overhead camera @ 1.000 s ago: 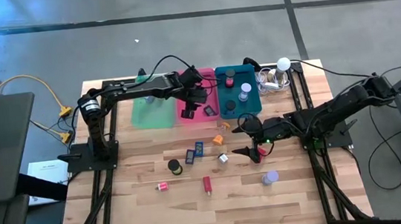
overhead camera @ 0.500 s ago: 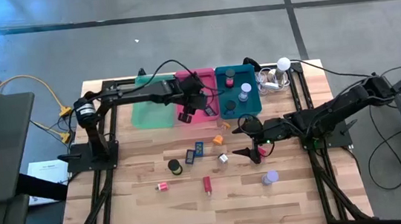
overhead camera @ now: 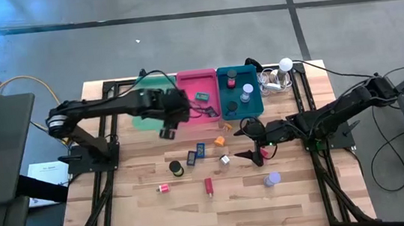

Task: Pick & Place Office items
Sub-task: Put the right red adapter into the green bin

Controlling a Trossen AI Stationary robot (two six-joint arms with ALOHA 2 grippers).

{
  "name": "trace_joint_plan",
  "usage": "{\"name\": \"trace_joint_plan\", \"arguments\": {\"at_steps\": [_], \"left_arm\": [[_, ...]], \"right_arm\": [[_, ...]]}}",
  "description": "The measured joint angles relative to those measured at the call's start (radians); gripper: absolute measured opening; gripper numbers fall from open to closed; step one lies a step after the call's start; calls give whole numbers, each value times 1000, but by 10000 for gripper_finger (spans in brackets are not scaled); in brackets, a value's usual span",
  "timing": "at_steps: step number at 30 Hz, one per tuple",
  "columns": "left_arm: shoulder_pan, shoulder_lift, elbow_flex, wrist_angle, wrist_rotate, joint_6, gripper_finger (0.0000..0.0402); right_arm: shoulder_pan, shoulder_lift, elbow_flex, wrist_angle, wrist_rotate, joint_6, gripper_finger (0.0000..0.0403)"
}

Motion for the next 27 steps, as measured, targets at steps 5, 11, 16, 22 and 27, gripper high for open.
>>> {"name": "trace_joint_plan", "arguments": {"at_steps": [5, 11, 16, 22, 27], "left_arm": [[-58, -67, -21, -153, 105, -212, 177], [-161, -133, -68, -194, 102, -361, 177], [-246, -194, -112, -188, 85, -426, 177], [-303, -304, -227, -117, 11, -459, 177], [-305, -438, -372, 57, 21, -415, 177]], "right_arm": [[0, 16, 0, 2, 15, -13, 381], [0, 59, 0, 16, 49, -26, 381], [5, 67, 0, 35, 50, -21, 381], [32, 51, 0, 61, 53, -22, 381], [46, 50, 0, 61, 76, -22, 381]]}}
